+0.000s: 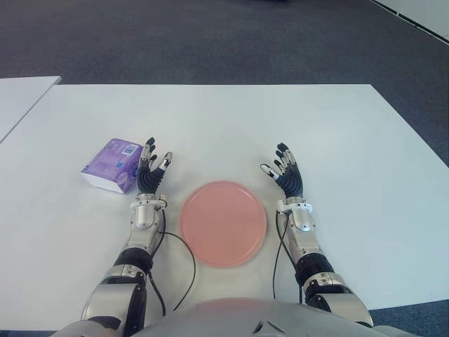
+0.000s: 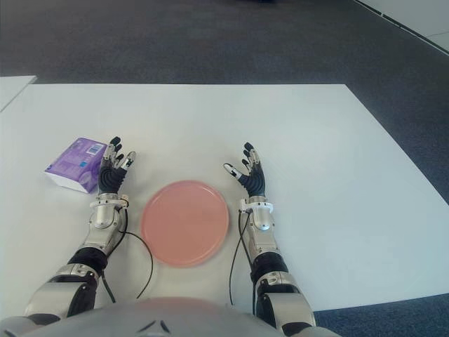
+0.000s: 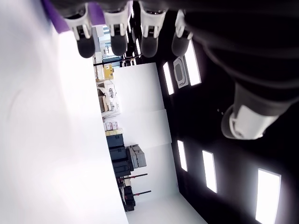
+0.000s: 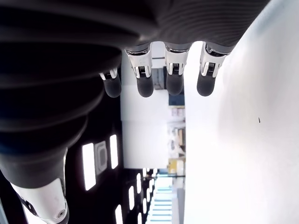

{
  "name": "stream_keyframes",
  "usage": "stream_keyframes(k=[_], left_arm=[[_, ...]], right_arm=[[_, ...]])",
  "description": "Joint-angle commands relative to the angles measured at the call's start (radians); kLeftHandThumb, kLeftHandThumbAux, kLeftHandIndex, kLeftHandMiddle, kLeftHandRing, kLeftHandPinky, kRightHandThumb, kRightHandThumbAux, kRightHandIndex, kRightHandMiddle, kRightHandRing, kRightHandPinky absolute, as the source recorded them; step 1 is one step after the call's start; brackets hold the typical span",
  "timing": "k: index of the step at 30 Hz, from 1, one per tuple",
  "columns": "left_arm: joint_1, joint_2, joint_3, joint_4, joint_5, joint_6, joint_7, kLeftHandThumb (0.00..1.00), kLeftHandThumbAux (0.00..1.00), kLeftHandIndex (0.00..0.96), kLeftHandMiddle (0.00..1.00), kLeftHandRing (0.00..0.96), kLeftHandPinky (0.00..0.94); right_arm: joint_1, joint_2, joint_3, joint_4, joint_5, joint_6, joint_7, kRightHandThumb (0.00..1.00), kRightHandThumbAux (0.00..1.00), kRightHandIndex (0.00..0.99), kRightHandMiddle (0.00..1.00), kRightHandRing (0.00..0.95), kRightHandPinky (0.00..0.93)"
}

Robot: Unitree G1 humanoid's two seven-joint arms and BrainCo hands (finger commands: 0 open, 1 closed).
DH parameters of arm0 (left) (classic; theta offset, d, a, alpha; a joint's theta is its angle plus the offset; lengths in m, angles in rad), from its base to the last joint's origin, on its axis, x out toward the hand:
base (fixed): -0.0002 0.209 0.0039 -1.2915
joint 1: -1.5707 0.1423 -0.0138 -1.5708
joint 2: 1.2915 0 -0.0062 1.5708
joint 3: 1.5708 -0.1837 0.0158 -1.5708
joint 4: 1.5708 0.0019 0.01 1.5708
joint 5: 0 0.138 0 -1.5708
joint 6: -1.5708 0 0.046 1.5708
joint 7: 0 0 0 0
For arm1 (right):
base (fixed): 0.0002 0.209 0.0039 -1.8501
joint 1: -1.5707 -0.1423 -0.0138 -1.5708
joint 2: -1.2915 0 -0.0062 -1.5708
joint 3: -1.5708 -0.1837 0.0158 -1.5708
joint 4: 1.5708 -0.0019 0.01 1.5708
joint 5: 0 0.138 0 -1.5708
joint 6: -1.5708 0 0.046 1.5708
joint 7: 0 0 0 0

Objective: Put the tissue paper into the plate.

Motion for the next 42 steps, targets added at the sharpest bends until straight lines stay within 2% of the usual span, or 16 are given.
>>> stream_keyframes(k=[1, 2, 3, 4, 6, 8, 12, 13, 16, 20, 23, 27, 33, 35, 38, 42], left_arm=[[0.106, -0.003, -0.030, -0.162, 0.035, 0.084, -0.017, 0.019, 0.525, 0.039, 0.000, 0.000, 0.000], [0.157, -0.007, -0.044, -0.378, 0.060, 0.148, -0.026, 0.022, 0.525, 0.037, 0.000, 0.000, 0.000], [0.193, -0.010, -0.054, -0.531, 0.076, 0.198, -0.032, 0.026, 0.525, 0.033, 0.000, 0.000, 0.000], [0.221, -0.011, -0.062, -0.673, 0.094, 0.239, -0.042, 0.032, 0.526, 0.028, 0.000, 0.000, 0.000], [0.254, 0.000, -0.065, -0.877, 0.122, 0.296, -0.068, 0.044, 0.534, 0.021, 0.000, 0.000, 0.000], [0.275, 0.021, -0.061, -1.023, 0.144, 0.334, -0.097, 0.068, 0.552, 0.015, 0.000, 0.000, 0.000], [0.266, 0.075, -0.036, -1.162, 0.183, 0.392, -0.147, 0.107, 0.561, 0.005, 0.000, 0.000, 0.000], [0.260, 0.084, -0.032, -1.185, 0.191, 0.409, -0.155, 0.120, 0.557, 0.003, 0.000, 0.000, 0.000], [0.226, 0.152, 0.024, -1.210, 0.242, 0.369, -0.164, 0.146, 0.547, 0.001, 0.000, 0.000, 0.000], [0.173, 0.220, 0.077, -1.207, 0.278, 0.365, -0.165, 0.175, 0.528, 0.000, 0.000, 0.000, 0.000], [0.136, 0.261, 0.108, -1.239, 0.323, 0.401, -0.175, 0.181, 0.521, 0.000, 0.000, 0.000, 0.000], [0.133, 0.309, 0.139, -1.281, 0.385, 0.452, -0.193, 0.188, 0.513, 0.000, 0.000, 0.000, 0.000], [0.126, 0.396, 0.186, -1.344, 0.497, 0.585, -0.263, 0.200, 0.490, 0.000, 0.000, 0.000, 0.000], [0.114, 0.448, 0.194, -1.363, 0.577, 0.666, -0.324, 0.196, 0.463, 0.000, 0.000, 0.000, 0.000], [0.107, 0.488, 0.193, -1.388, 0.655, 0.744, -0.390, 0.186, 0.426, 0.000, 0.000, 0.000, 0.000], [0.094, 0.546, 0.172, -1.410, 0.817, 0.847, -0.488, 0.157, 0.359, 0.000, 0.000, 0.000, 0.000]], right_arm=[[0.069, 0.007, -0.004, 0.088, -0.001, 0.070, -0.007, 0.000, 0.733, 0.000, 0.000, 0.000, 0.000], [0.068, 0.007, -0.004, 0.089, -0.002, 0.076, -0.009, 0.000, 0.733, 0.000, 0.000, 0.000, 0.000], [0.066, 0.008, -0.003, 0.092, -0.003, 0.081, -0.011, 0.000, 0.731, 0.000, 0.000, 0.000, 0.000], [0.063, 0.009, -0.003, 0.095, -0.003, 0.084, -0.013, 0.000, 0.729, 0.000, 0.000, 0.000, 0.000], [0.060, 0.011, -0.002, 0.094, -0.005, 0.089, -0.019, 0.000, 0.725, 0.000, 0.000, 0.000, 0.000], [0.058, 0.014, -0.001, 0.090, -0.008, 0.096, -0.027, 0.000, 0.722, 0.000, 0.000, 0.000, 0.000], [0.061, 0.021, 0.002, 0.073, -0.013, 0.109, -0.042, 0.000, 0.722, 0.000, 0.000, 0.000, 0.000], [0.063, 0.023, 0.003, 0.069, -0.013, 0.112, -0.045, 0.000, 0.722, 0.000, 0.000, 0.000, 0.000], [0.066, 0.030, 0.006, 0.055, -0.014, 0.132, -0.052, 0.000, 0.720, 0.000, 0.000, 0.000, 0.000], [0.065, 0.036, 0.009, 0.055, -0.014, 0.142, -0.055, 0.000, 0.712, 0.000, 0.000, 0.000, 0.000], [0.065, 0.041, 0.011, 0.055, -0.013, 0.149, -0.056, 0.000, 0.702, 0.000, 0.000, 0.000, 0.000], [0.067, 0.047, 0.014, 0.052, -0.014, 0.158, -0.063, 0.000, 0.693, 0.000, 0.000, 0.000, 0.000], [0.069, 0.053, 0.018, 0.050, -0.017, 0.167, -0.073, 0.000, 0.681, 0.000, 0.000, 0.000, 0.000], [0.068, 0.054, 0.019, 0.051, -0.018, 0.168, -0.076, 0.000, 0.676, 0.000, 0.000, 0.000, 0.000], [0.070, 0.056, 0.021, 0.051, -0.019, 0.168, -0.078, 0.000, 0.673, 0.000, 0.000, 0.000, 0.000], [0.071, 0.057, 0.022, 0.052, -0.021, 0.169, -0.077, 0.000, 0.672, 0.000, 0.000, 0.000, 0.000]])
